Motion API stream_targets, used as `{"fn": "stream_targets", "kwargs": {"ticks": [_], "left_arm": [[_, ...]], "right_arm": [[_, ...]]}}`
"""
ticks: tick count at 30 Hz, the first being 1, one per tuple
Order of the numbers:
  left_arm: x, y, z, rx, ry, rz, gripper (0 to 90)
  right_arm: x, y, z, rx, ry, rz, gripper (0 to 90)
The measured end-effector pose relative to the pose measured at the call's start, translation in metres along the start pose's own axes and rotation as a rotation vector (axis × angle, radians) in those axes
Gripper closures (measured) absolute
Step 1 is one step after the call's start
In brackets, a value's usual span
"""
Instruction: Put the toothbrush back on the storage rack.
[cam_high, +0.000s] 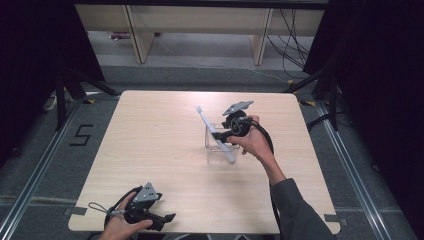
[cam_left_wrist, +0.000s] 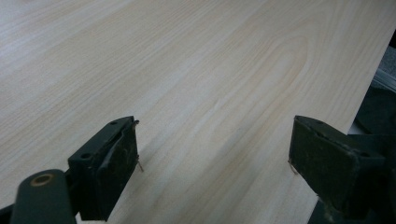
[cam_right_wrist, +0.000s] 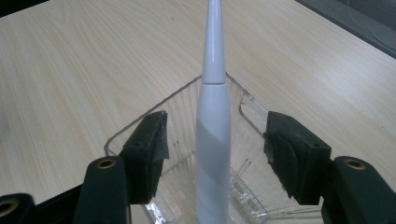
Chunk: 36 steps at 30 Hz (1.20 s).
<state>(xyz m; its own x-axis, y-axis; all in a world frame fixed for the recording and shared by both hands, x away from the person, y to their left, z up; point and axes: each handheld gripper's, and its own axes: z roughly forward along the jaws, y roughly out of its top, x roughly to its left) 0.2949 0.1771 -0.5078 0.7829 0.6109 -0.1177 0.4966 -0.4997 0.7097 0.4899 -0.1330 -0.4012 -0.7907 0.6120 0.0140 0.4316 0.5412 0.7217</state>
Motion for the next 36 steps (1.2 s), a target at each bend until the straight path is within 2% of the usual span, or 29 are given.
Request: {"fn": "stream_targets", "kwargs": {"ticks": [1,2,4,5,6,7,8,9,10,12,13,14,16,19,22,24,28,30,31,32,33,34,35,36], "left_arm": [[0.000,0.000,0.000,0.001,0.000,0.002,14.9],[0.000,0.000,0.000,-0.002,0.000,-0.002,14.9],[-0.001,0.000,0.001,-0.017,-0.010,-0.018,14.9],[-0.001,0.000,0.001,-0.016,-0.010,-0.018,14.9],[-0.001,0.000,0.001,-0.017,-0.010,-0.018,14.9],[-0.001,0.000,0.001,-0.017,-0.010,-0.018,14.9],[-0.001,0.000,0.001,-0.015,-0.009,-0.017,14.9],[-0.001,0.000,0.001,-0.014,-0.009,-0.017,15.0],[-0.001,0.000,0.001,-0.013,-0.009,-0.017,14.9],[-0.001,0.000,0.001,-0.014,-0.009,-0.016,14.9],[-0.001,0.000,0.001,-0.014,-0.009,-0.017,14.9],[-0.001,0.000,0.001,-0.014,-0.009,-0.017,14.9],[0.000,0.000,0.000,0.000,0.001,-0.002,14.9],[-0.001,0.000,0.001,-0.015,-0.008,-0.017,14.9],[0.000,0.000,0.000,-0.002,0.000,-0.002,14.9],[-0.001,0.000,0.001,-0.015,-0.008,-0.016,14.9],[-0.001,0.000,0.001,-0.014,-0.005,-0.014,14.9],[-0.001,0.000,0.001,-0.018,-0.007,-0.016,14.9],[0.001,0.000,0.000,0.003,0.005,-0.003,14.9],[0.001,0.000,0.000,-0.004,0.004,-0.004,14.9],[0.001,0.000,0.000,-0.005,0.006,-0.002,14.9],[-0.001,0.000,0.001,-0.027,0.000,-0.028,14.9],[0.000,0.000,0.000,-0.012,-0.003,-0.015,14.9],[0.001,0.000,0.000,0.000,0.011,-0.004,14.9]], "right_arm": [[0.002,-0.001,-0.001,-0.010,-0.002,0.038,39.1],[0.001,-0.001,-0.004,-0.013,0.012,0.033,39.2],[-0.001,-0.002,-0.007,-0.041,-0.002,0.034,39.1],[-0.003,-0.003,-0.010,-0.039,0.012,0.028,39.0],[-0.003,-0.003,-0.011,-0.052,0.001,0.025,38.8],[-0.004,-0.004,-0.015,-0.038,0.005,0.031,38.8],[-0.005,-0.005,-0.014,-0.065,-0.014,0.026,38.8],[-0.007,-0.005,-0.018,-0.045,-0.002,0.020,38.8],[-0.007,-0.007,-0.020,-0.046,-0.006,0.037,38.7],[-0.009,-0.009,-0.021,-0.064,-0.026,0.024,38.1],[-0.008,-0.011,-0.022,-0.061,-0.020,0.051,37.6],[-0.009,-0.011,-0.024,-0.045,-0.021,0.054,37.5],[-0.011,-0.013,-0.026,-0.053,-0.023,0.040,37.4],[-0.011,-0.015,-0.028,-0.068,-0.031,0.051,36.2],[-0.013,-0.016,-0.031,-0.075,-0.042,0.041,34.7],[-0.011,-0.018,-0.035,-0.070,-0.037,0.058,34.0],[-0.011,-0.022,-0.040,-0.081,-0.061,0.047,31.9],[-0.012,-0.025,-0.040,-0.104,-0.067,0.035,31.7],[-0.009,-0.027,-0.042,-0.092,-0.063,0.063,31.5],[-0.012,-0.029,-0.042,-0.101,-0.065,0.031,31.0],[-0.010,-0.031,-0.043,-0.107,-0.069,0.046,30.6],[-0.011,-0.033,-0.044,-0.099,-0.070,0.043,30.5],[-0.010,-0.035,-0.045,-0.100,-0.067,0.058,30.3],[-0.010,-0.036,-0.046,-0.099,-0.064,0.053,30.3]]}}
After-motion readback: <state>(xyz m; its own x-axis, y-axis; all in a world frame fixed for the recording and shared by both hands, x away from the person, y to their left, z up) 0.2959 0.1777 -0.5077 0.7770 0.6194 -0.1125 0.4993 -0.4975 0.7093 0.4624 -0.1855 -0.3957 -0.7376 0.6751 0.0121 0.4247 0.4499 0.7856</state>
